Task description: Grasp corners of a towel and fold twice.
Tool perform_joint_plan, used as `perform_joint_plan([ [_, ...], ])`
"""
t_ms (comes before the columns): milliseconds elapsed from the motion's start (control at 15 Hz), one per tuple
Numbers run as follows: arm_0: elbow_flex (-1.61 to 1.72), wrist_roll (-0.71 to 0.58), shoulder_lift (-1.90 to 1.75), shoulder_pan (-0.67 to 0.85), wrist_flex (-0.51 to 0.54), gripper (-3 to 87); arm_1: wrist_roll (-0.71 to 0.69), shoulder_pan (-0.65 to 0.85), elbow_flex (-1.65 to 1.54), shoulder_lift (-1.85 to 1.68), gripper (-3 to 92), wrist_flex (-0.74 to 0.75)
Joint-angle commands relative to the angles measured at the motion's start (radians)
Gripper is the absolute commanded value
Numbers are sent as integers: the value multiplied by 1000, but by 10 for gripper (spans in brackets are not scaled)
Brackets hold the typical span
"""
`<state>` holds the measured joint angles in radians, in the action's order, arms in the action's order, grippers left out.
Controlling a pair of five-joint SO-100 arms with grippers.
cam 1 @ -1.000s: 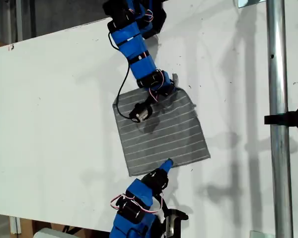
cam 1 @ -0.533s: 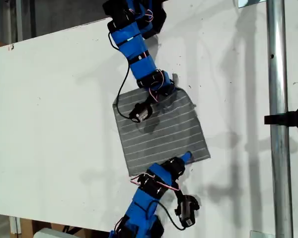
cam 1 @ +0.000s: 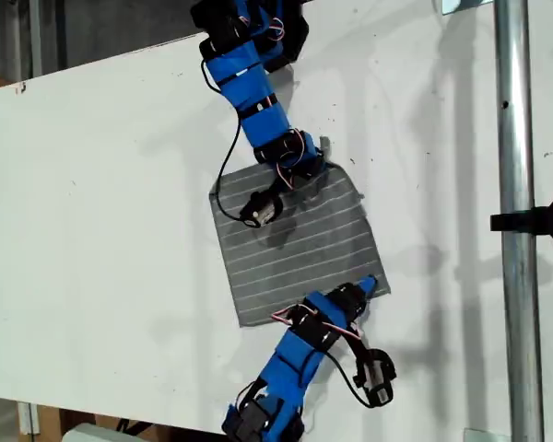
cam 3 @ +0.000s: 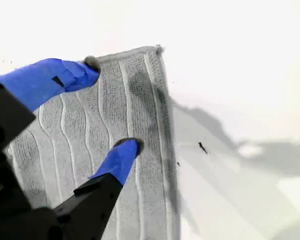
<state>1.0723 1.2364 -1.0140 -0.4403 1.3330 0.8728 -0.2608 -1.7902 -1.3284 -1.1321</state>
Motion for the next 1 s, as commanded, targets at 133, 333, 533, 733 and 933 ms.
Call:
perform_joint_plan([
  [133, -55, 71, 87, -32, -51, 261, -26, -5, 95, 15, -2, 2],
  [333, -92, 101, 216, -28, -94, 261, -34, -6, 115, 18, -2, -3],
  [533, -100, 127, 261, -18, -75, 11, -31, -21, 137, 18, -2, -23],
  [733, -104, 127, 250, -17, -23, -30, -28, -35, 164, 18, -2, -41],
  [933, -121, 110, 187, -17, 20, -30, -28, -60, 213, 3, -2, -95],
])
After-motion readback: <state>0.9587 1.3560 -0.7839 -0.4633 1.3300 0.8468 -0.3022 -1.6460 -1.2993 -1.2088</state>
